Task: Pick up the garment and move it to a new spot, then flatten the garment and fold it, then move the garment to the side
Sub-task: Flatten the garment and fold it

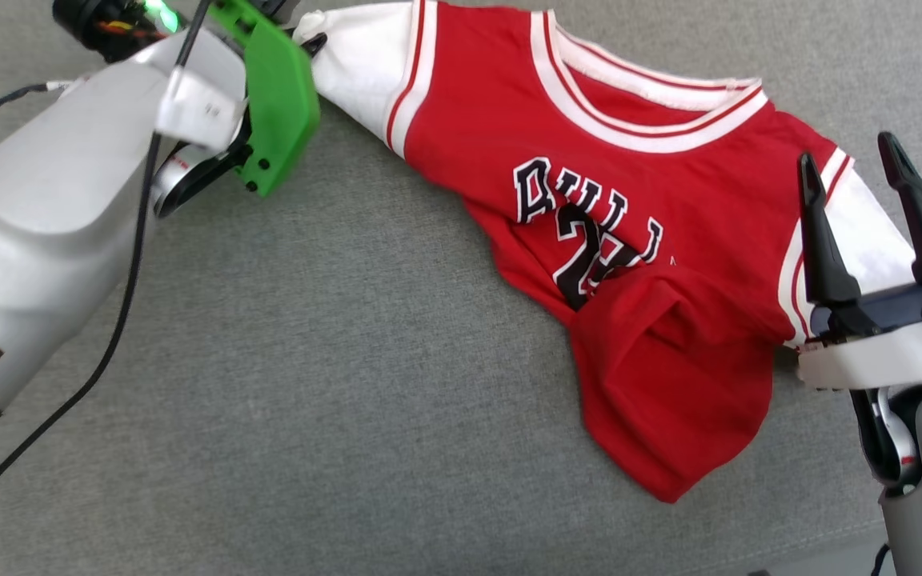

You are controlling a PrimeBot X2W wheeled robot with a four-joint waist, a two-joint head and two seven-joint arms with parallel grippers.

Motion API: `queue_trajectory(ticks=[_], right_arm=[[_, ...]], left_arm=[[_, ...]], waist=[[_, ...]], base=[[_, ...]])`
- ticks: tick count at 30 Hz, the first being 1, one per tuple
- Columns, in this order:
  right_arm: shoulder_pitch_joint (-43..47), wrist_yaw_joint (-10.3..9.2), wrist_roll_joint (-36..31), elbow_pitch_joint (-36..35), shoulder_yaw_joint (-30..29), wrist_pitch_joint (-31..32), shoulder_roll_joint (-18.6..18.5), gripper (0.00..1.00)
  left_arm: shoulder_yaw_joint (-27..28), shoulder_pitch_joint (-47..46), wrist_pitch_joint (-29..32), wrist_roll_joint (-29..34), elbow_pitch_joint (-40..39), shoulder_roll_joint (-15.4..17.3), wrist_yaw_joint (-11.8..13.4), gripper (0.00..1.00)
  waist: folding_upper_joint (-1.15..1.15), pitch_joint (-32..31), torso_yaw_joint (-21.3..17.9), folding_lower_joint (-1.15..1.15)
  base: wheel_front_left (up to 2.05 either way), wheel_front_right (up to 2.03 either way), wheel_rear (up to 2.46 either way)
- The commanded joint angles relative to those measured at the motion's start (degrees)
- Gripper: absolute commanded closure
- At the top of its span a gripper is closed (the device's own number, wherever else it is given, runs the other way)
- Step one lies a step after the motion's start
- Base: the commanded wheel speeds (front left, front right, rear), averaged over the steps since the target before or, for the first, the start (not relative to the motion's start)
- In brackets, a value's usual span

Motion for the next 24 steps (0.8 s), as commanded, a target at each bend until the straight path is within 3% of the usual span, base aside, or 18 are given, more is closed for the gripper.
queue_trajectory(ticks=[1, 4, 8, 17, 24], right_arm=[[1.4, -0.04, -0.4, 0.3, -0.5, -0.5, 0.0, 0.00], [3.0, -0.04, -0.4, 0.6, -1.4, -0.4, -0.1, 0.00], [4.8, -0.04, -0.3, 0.5, -2.1, 0.1, -0.3, 0.00], [8.1, -0.04, -0.2, -0.1, -3.8, 1.1, -0.1, 0.00], [9.8, -0.04, -0.1, -0.4, -4.5, 1.4, 0.2, 0.00]], left_arm=[[0.5, 1.6, -3.5, 1.5, -0.4, 1.4, 0.1, 1.00], [1.2, 4.5, -8.7, 2.1, -2.7, 3.3, 1.7, 1.00], [2.4, 9.6, -12.8, 1.3, -8.8, 7.1, 5.7, 1.00], [4.4, 25.3, -16.3, -4.2, -27.9, 21.2, 18.9, 1.00], [4.9, 34.8, -18.0, -9.3, -38.7, 29.4, 26.7, 1.00]], waist=[[0.00, -4.7, 3.0, -0.01], [0.00, -7.4, 4.8, -0.01], [0.00, -10.2, 6.8, -0.01], [0.00, -13.8, 10.4, -0.01], [0.00, -14.4, 11.6, -0.01]], base=[[0.00, 0.00, 0.00], [0.00, 0.00, 0.00], [0.00, 0.00, 0.00], [0.00, 0.00, 0.00], [0.00, 0.00, 0.00]])
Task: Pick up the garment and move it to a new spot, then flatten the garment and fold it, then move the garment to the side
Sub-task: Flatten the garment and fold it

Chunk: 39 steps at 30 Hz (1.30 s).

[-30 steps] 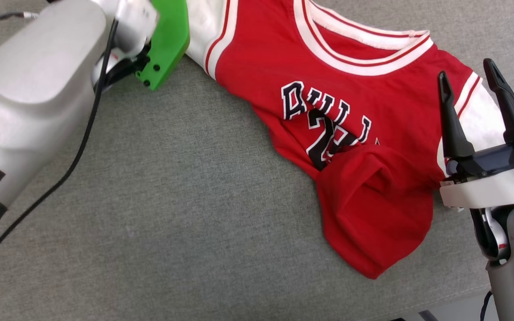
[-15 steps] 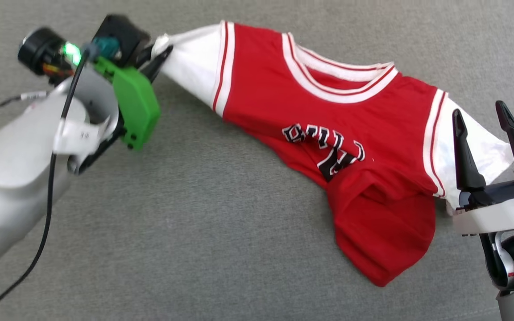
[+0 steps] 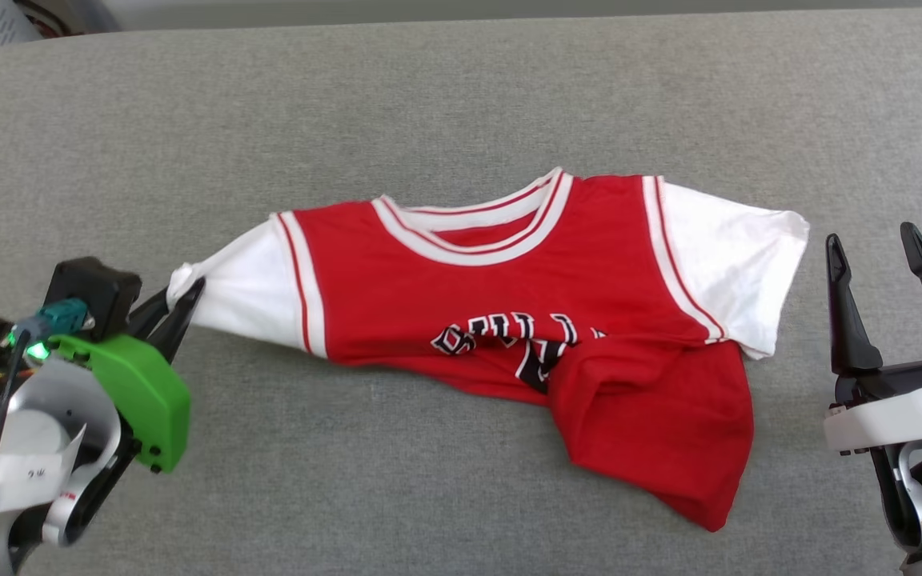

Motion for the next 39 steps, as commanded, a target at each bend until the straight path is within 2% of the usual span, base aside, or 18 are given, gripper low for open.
queue_trajectory(ticks=[1, 6, 10, 21, 22, 23, 24, 27, 31, 35, 39], right_arm=[[0.8, -0.04, -0.1, -0.3, -0.2, 0.2, 0.1, 0.00], [0.3, -0.04, -0.3, -0.3, 0.5, 0.4, 0.4, 0.00], [-0.3, -0.04, -0.6, -0.2, 1.0, 0.7, 0.4, 0.00], [0.4, -0.04, -0.5, 1.1, 0.1, 1.4, 0.6, 0.00], [0.4, -0.04, -0.5, 1.2, 0.1, 1.4, 0.6, 0.00], [0.5, -0.04, -0.5, 1.3, 0.1, 1.4, 0.6, 0.00], [0.6, -0.04, -0.4, 1.3, 0.0, 1.4, 0.6, 0.00], [0.9, -0.04, -0.5, 1.2, -0.2, 1.3, 0.6, 0.00], [1.4, -0.04, -0.5, 1.0, -0.4, 1.3, 0.7, 0.00], [1.5, -0.04, -0.5, 0.8, -0.3, 1.3, 0.8, 0.00], [1.0, -0.04, -0.4, 0.7, 0.3, 1.3, 0.7, 0.00]], left_arm=[[0.3, 1.5, -0.4, -0.5, -1.0, 1.3, 1.2, 1.00], [0.2, 3.1, -0.6, -1.7, -1.7, 1.7, 2.8, 1.00], [-0.7, 3.8, 0.0, -2.1, 2.9, 0.1, 2.3, 1.00], [-2.8, 7.5, 1.5, -6.6, 21.4, -8.2, -5.6, 1.00], [-2.9, 7.5, 1.3, -6.4, 22.9, -8.9, -6.1, 0.96], [-2.8, 7.2, 0.8, -6.2, 23.8, -9.2, -6.4, 0.58], [-2.5, 6.6, -0.4, -5.6, 24.8, -9.4, -6.5, 0.00], [-1.4, 4.7, -2.8, -4.1, 25.0, -8.7, -6.5, 0.00], [1.0, 0.6, -4.8, -2.0, 20.5, -5.4, -5.7, 0.00], [2.1, -4.6, -2.1, 0.0, 14.7, -3.1, -6.2, 0.00], [1.1, -10.1, 5.1, 1.2, 11.4, -3.1, -9.6, 0.00]], waist=[[0.00, -0.5, 0.7, 0.00], [0.00, 0.1, 0.0, 0.00], [0.00, 0.6, -1.3, 0.00], [0.00, 1.6, -3.3, 0.00], [0.00, 1.3, -3.3, 0.00], [0.00, 1.0, -3.1, 0.00], [0.00, 0.7, -3.0, 0.00], [0.00, -0.3, -2.6, 0.00], [0.00, -1.2, -2.2, 0.00], [0.00, -1.2, -2.1, 0.00], [0.00, -0.8, -2.6, 0.00]], base=[[0.00, 0.00, 0.00], [0.00, 0.00, 0.00], [0.00, 0.00, 0.00], [0.00, 0.00, 0.00], [0.00, 0.00, 0.00], [0.00, 0.00, 0.00], [0.00, 0.00, 0.00], [0.00, 0.00, 0.00], [0.00, 0.00, 0.00], [0.00, 0.00, 0.00], [0.00, 0.00, 0.00]])
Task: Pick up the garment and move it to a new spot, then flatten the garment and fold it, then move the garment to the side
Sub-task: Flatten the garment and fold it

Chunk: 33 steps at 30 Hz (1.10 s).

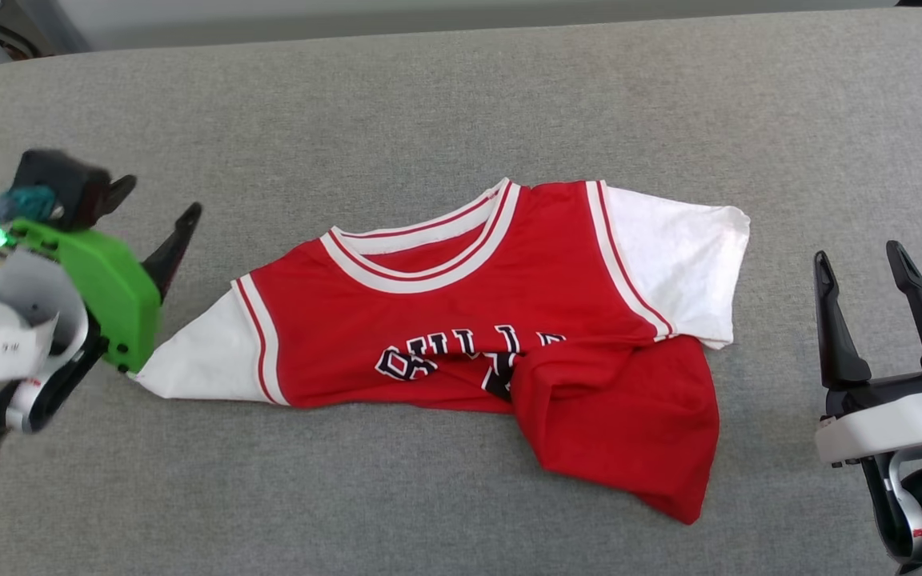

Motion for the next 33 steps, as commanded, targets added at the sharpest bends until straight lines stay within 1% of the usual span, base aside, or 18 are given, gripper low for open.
queue_trajectory(ticks=[1, 5, 11, 15, 21, 26, 27, 28, 31, 33], right_arm=[[-0.1, -0.04, -0.2, -0.3, 0.2, -0.1, 0.0, 0.00], [-0.6, -0.04, -0.1, -0.3, 0.6, -0.3, -0.3, 0.00], [-1.6, -0.04, 0.1, 0.3, 1.4, -0.5, -0.2, 0.00], [-2.5, -0.04, 0.2, 0.7, 1.7, -0.9, -0.1, 0.00], [-3.7, -0.04, 0.2, 1.5, 2.2, -1.4, 0.0, 0.00], [-4.1, -0.04, 0.1, 2.1, 2.1, -1.6, -0.2, 0.00], [-4.1, -0.04, 0.0, 2.2, 2.0, -1.6, -0.2, 0.00], [-4.0, -0.04, -0.1, 2.2, 2.0, -1.5, -0.3, 0.00], [-3.7, -0.04, -0.3, 2.2, 1.9, -1.4, -0.4, 0.00], [-3.3, -0.04, -0.4, 2.1, 1.7, -1.3, -0.5, 0.00]], left_arm=[[-0.3, -1.7, 2.7, -0.7, -0.4, -0.9, -1.5, 0.00], [-2.2, -4.7, 12.6, -3.8, 0.9, -3.2, -6.1, 0.00], [-4.4, -6.4, 22.2, -6.3, 7.8, -6.9, -11.6, 0.00], [-5.6, -6.4, 26.1, -4.2, 13.3, -9.0, -13.7, 0.00], [-6.4, -3.8, 28.9, -1.7, 21.6, -12.4, -15.7, 0.00], [-6.7, -1.7, 29.3, -0.2, 24.5, -14.1, -16.7, 0.00], [-6.7, -1.5, 29.2, 0.0, 24.7, -14.3, -16.8, 0.86], [-6.7, -1.4, 28.6, 0.6, 24.6, -14.3, -16.8, 1.00], [-6.8, -1.9, 25.6, 2.4, 23.0, -14.0, -16.9, 1.00], [-6.7, -2.6, 22.5, 3.4, 21.7, -13.5, -16.9, 1.00]], waist=[[0.00, 0.3, -0.3, 0.00], [0.00, 1.1, -1.2, 0.00], [0.00, 2.7, -2.7, 0.00], [0.00, 4.0, -3.6, 0.00], [0.00, 5.3, -4.5, 0.00], [0.00, 5.2, -4.4, 0.00], [0.00, 5.0, -4.3, 0.00], [0.00, 4.7, -4.2, 0.00], [0.00, 3.8, -3.6, 0.00], [0.00, 3.1, -3.1, 0.00]], base=[[0.00, 0.00, 0.00], [0.00, 0.00, 0.00], [0.00, 0.00, 0.00], [0.00, 0.00, 0.00], [0.00, 0.00, 0.00], [0.00, 0.00, 0.00], [0.00, 0.00, 0.00], [0.00, 0.00, 0.00], [0.00, 0.00, 0.00], [0.00, 0.00, 0.00]])
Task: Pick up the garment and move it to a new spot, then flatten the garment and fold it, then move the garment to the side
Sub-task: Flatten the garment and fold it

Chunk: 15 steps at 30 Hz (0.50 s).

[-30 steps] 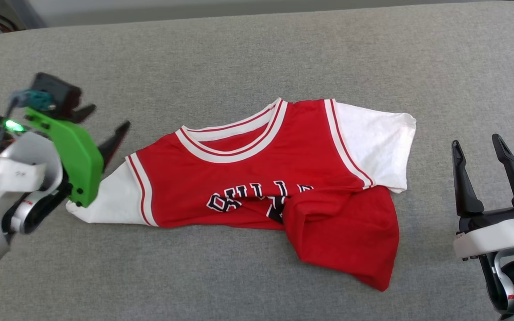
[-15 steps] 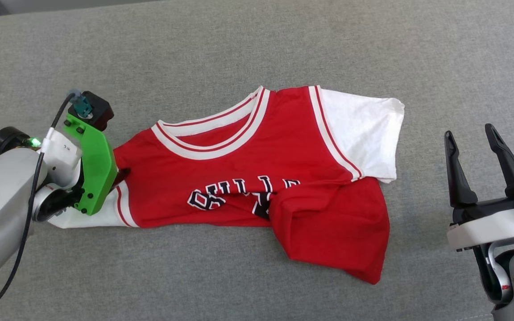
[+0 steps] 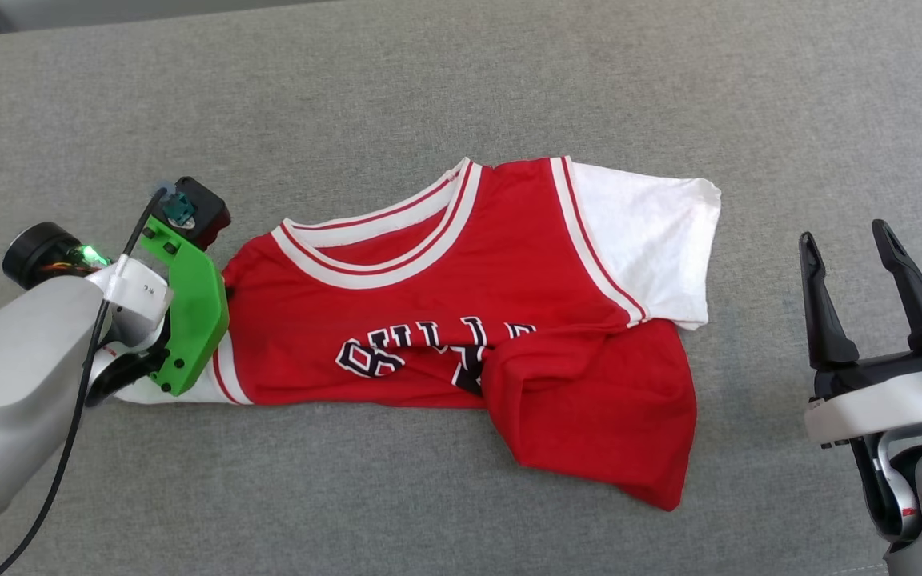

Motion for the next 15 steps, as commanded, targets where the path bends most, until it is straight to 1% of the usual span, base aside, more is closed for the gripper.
queue_trajectory(ticks=[1, 4, 8, 11, 15], right_arm=[[-0.1, -0.04, -0.5, -0.1, -0.3, -0.1, -0.3, 0.00], [0.7, -0.04, -0.5, -0.2, -0.7, 0.0, -0.3, 0.00], [1.7, -0.04, -0.3, -0.3, -0.8, 0.1, -0.1, 0.00], [2.1, -0.04, -0.2, -0.5, -0.7, 0.1, 0.1, 0.00], [2.0, -0.04, 0.0, -0.6, -0.4, -0.1, 0.2, 0.00]], left_arm=[[-0.7, 1.5, -1.8, 0.9, -0.4, 0.2, 0.1, 1.00], [-0.4, 0.1, -4.5, 2.2, -2.9, 1.2, 0.1, 1.00], [0.3, -1.8, -4.9, 2.7, -7.8, 3.1, 0.2, 1.00], [1.3, -3.6, -5.0, 3.6, -12.1, 4.5, 1.3, 1.00], [2.2, -5.4, -4.1, 4.2, -17.0, 5.6, 2.8, 1.00]], waist=[[0.00, -1.0, 0.9, 0.00], [0.00, -2.1, 1.8, 0.00], [0.00, -3.3, 2.5, 0.00], [0.00, -3.6, 2.5, 0.00], [0.00, -3.2, 1.9, 0.00]], base=[[0.00, 0.00, 0.00], [0.00, 0.00, 0.00], [0.00, 0.00, 0.00], [0.00, 0.00, 0.00], [0.00, 0.00, 0.00]])
